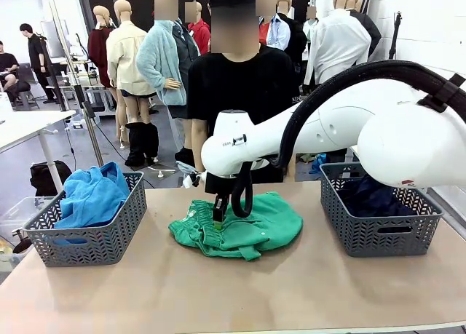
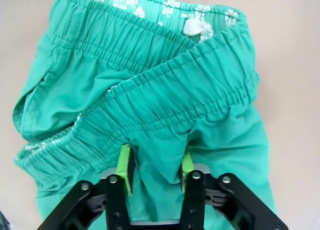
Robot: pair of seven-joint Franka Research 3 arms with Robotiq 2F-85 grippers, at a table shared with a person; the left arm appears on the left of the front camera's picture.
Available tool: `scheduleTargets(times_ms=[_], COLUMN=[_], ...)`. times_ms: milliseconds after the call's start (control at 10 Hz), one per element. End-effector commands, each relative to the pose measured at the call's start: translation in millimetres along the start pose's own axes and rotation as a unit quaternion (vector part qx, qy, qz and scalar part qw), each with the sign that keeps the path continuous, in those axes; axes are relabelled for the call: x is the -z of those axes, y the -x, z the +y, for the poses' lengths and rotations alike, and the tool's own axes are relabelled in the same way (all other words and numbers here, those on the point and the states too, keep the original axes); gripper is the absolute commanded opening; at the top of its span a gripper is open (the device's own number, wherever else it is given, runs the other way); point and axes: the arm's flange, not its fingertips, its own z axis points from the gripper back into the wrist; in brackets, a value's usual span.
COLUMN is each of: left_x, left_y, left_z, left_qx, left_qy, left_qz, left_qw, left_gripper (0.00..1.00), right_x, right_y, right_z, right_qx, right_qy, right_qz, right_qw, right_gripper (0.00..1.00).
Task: Sort the tops and bottoms.
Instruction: Lift clothes from the center of the table with your right hand.
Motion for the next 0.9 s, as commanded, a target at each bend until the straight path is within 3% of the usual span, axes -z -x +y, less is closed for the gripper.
scheduleTargets(times_ms=[0, 500, 800], left_x=[-1.9, -1.9, -1.9], left_y=[1.7, 1.7, 1.7], left_z=[1.4, 1.4, 1.4], left_qx=[0.003, 0.003, 0.003], left_qy=[-0.008, -0.008, -0.008], left_qz=[0.007, 0.007, 0.007], left_qw=[1.000, 1.000, 1.000], left_gripper=[1.00, 1.00, 1.00], right_x=[2.1, -14.4, -71.8], right_y=[-1.8, 0.0, 11.0], right_z=[3.5, 13.9, 38.3], right_qx=[0.007, 0.013, 0.040], right_qy=[0.008, 0.021, 0.070], right_qz=[0.013, 0.031, 0.038], right_qw=[1.000, 0.999, 0.996], right_gripper=[0.00, 0.00, 0.00])
